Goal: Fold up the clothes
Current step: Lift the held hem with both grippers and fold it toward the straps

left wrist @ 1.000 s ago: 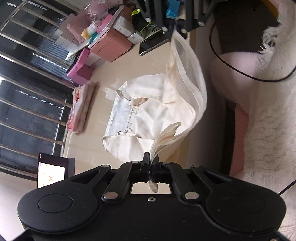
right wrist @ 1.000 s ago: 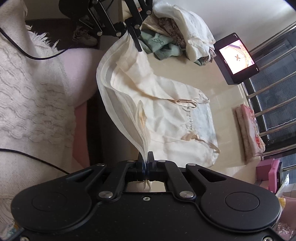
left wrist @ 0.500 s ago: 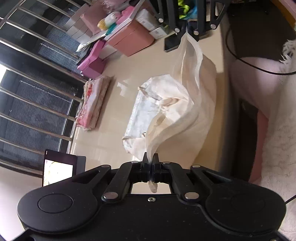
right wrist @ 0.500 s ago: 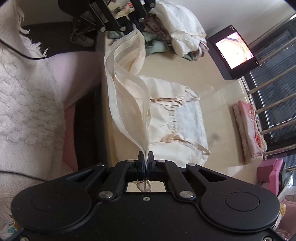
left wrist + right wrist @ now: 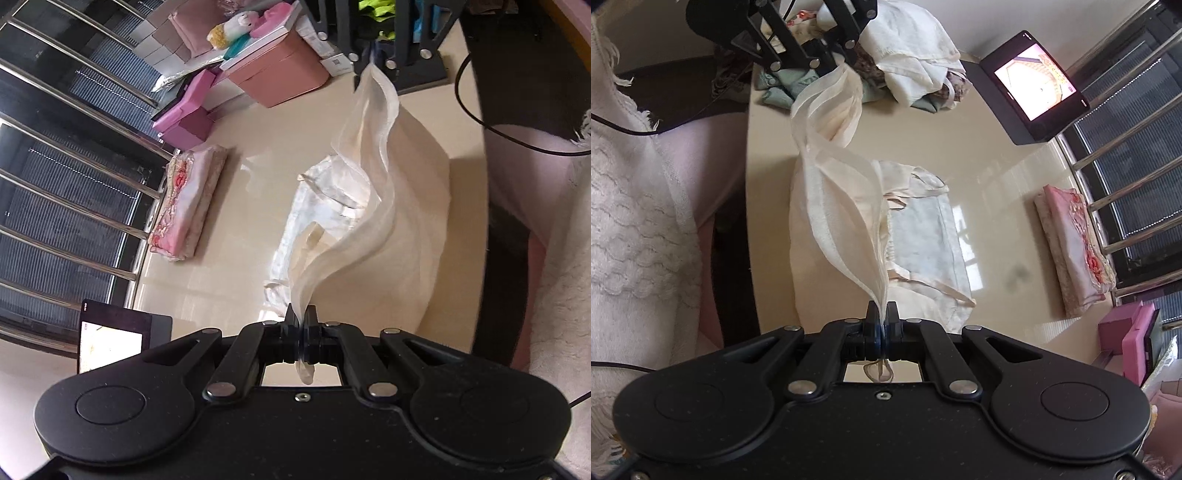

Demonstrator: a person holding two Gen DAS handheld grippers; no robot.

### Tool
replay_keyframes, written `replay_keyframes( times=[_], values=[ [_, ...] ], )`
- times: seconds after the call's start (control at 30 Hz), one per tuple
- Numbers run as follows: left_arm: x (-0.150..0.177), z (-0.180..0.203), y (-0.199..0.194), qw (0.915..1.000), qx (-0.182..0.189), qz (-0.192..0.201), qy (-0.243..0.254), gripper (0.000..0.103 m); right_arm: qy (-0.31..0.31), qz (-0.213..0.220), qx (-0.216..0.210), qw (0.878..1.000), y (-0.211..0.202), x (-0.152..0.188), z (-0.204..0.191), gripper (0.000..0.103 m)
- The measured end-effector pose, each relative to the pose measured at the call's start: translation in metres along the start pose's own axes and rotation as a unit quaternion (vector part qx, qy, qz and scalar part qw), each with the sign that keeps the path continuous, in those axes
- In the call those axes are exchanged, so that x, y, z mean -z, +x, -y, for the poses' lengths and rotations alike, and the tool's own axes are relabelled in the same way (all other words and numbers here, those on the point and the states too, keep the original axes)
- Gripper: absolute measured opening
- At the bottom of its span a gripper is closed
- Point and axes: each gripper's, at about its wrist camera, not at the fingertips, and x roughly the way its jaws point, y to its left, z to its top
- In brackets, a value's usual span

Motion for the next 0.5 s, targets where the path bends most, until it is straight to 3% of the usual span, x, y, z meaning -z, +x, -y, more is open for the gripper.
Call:
replay_keyframes(
  times=[0.5],
  values=[
    [-0.004,-0.053,0.057,0.9969,0.064,-0.019,-0.041,0.002,0.041,-0.020,-0.041,0.998,0.037,0.000,0.062,0.001]
  ],
)
